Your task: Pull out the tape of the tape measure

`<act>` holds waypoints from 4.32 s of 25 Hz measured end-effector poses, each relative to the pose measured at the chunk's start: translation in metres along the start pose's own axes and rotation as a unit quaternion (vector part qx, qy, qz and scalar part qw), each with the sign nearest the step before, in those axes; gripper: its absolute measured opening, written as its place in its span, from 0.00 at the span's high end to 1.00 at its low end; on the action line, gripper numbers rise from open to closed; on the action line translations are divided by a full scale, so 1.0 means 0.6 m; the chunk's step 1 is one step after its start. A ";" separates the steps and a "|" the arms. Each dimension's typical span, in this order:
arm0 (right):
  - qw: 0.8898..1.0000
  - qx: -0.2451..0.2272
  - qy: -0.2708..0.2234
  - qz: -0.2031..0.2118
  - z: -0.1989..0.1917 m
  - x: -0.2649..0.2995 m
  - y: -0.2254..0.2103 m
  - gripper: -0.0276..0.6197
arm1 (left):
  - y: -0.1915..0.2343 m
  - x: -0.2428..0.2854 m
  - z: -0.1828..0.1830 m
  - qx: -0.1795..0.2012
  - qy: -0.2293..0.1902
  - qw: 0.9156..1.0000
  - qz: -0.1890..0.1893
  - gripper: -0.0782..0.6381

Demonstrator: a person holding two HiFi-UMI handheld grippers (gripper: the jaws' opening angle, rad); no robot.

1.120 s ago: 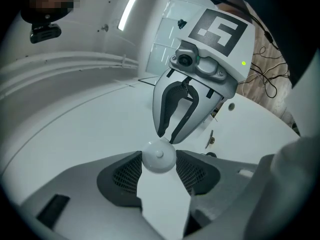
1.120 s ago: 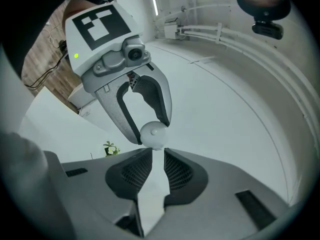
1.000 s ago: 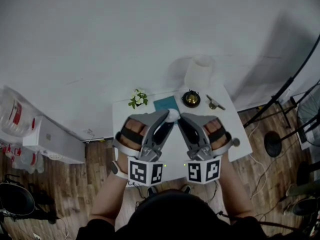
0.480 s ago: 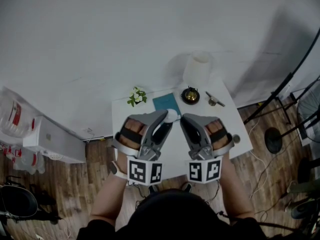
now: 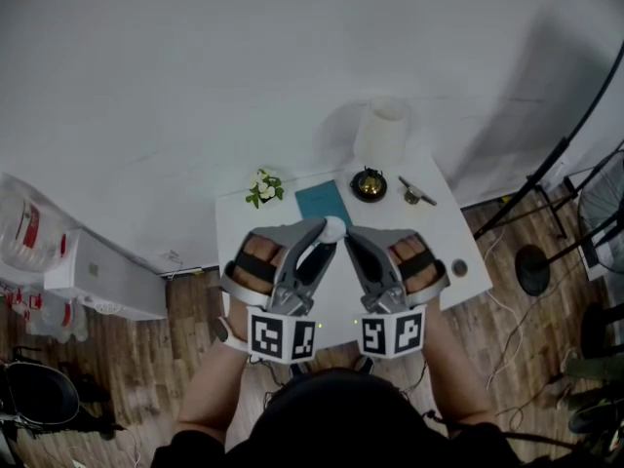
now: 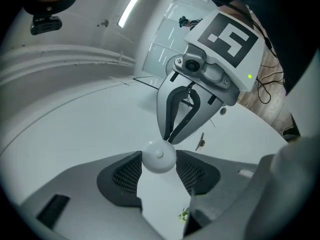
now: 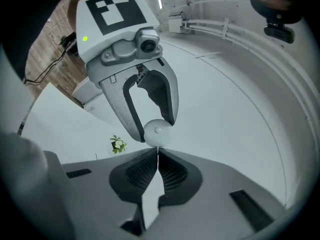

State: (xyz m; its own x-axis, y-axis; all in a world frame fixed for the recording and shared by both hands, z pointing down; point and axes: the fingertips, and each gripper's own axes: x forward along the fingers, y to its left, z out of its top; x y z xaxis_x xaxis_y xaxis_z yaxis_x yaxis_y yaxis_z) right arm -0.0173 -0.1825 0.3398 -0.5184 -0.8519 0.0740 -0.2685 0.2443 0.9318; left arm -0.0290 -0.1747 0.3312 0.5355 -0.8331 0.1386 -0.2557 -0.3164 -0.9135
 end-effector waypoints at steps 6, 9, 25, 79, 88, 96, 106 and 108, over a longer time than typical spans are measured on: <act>1.000 0.024 0.006 -0.009 -0.011 -0.002 -0.005 0.94 | 0.006 -0.002 -0.018 -0.028 0.009 1.000 0.010 0.59; 0.999 0.044 0.001 -0.008 -0.021 -0.004 -0.008 0.94 | 0.015 -0.006 -0.029 -0.046 0.009 0.999 0.016 0.59; 0.994 0.089 0.033 -0.052 -0.071 -0.037 -0.048 0.95 | 0.053 -0.037 -0.053 -0.110 0.004 0.993 0.042 0.59; 0.965 0.178 0.159 -0.111 -0.283 -0.090 -0.100 0.95 | 0.089 -0.055 -0.171 -0.178 0.042 0.981 0.072 0.59; 0.955 0.187 0.192 -0.126 -0.326 -0.116 -0.110 0.95 | 0.095 -0.070 -0.194 -0.188 0.059 0.977 0.083 0.59; 0.952 0.188 0.201 -0.130 -0.343 -0.128 -0.113 0.95 | 0.085 -0.069 -0.190 -0.188 0.060 0.977 0.080 0.59; 0.952 0.191 0.206 -0.122 -0.370 -0.140 -0.102 0.95 | 0.064 -0.052 -0.178 -0.193 0.064 0.977 0.069 0.59; 0.951 0.192 0.210 -0.119 -0.377 -0.145 -0.100 0.95 | 0.059 -0.047 -0.173 -0.195 0.064 0.976 0.067 0.59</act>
State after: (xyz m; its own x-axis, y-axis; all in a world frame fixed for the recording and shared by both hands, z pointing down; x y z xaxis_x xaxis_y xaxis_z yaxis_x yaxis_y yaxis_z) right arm 0.2276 -0.2279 0.3579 -0.0577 -0.9946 0.0867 -0.6561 0.1032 0.7476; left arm -0.1366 -0.2094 0.3345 0.3776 -0.9208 0.0974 -0.6174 -0.3288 -0.7146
